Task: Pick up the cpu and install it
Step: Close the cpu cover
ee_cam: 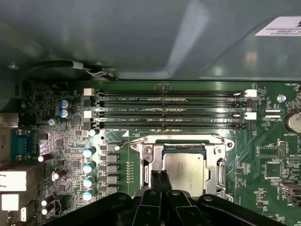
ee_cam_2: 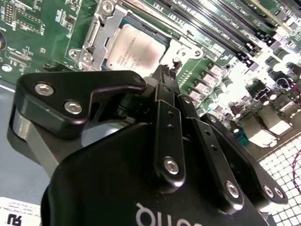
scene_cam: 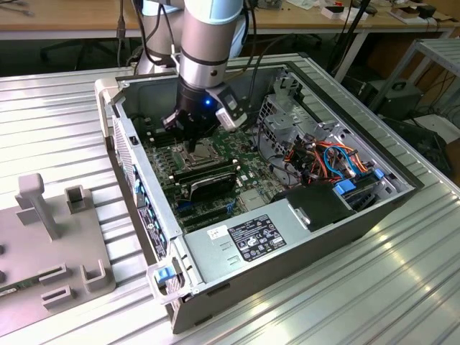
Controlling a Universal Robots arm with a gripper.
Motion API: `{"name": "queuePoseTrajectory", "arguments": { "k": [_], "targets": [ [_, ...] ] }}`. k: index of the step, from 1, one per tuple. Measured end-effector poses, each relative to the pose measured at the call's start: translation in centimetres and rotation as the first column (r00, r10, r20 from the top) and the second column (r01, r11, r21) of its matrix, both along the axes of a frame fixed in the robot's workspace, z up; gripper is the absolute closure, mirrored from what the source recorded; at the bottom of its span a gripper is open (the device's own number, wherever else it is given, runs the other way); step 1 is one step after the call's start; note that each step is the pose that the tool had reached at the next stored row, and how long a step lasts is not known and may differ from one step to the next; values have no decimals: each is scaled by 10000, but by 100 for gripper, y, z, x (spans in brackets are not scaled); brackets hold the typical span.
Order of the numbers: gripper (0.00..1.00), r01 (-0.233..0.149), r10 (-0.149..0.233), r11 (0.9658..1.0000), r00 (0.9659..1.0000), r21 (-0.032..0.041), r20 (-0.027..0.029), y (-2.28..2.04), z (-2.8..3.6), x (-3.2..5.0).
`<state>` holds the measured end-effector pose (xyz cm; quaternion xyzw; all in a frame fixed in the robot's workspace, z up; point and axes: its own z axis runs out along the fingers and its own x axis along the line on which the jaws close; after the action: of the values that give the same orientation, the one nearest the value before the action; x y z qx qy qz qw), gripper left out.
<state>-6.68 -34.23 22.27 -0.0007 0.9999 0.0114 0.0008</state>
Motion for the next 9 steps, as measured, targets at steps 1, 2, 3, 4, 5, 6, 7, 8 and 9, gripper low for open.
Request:
{"name": "queuePoseTrajectory", "arguments": {
  "k": [1,2,3,4,5,6,7,8,9],
  "targets": [
    [89,-20,20,10000,10000,0,0,-3,-10,-9],
    [89,-34,34,10000,10000,-1,0,-4,-20,-16],
    [89,-63,63,10000,10000,-2,-1,-6,-41,-30],
    [89,-78,78,10000,10000,-1,-1,-6,-51,-36],
    [89,-96,96,10000,10000,-2,-1,-6,-54,-38],
    [89,-104,104,9999,9999,-3,-2,-6,-54,-38],
    [89,-105,105,9999,9999,-4,-2,-6,-54,-38],
    [89,-106,106,9999,9999,-3,-1,-6,-55,-38],
    [89,-106,106,9999,9999,-2,-1,-6,-55,-38]
  ]
}}
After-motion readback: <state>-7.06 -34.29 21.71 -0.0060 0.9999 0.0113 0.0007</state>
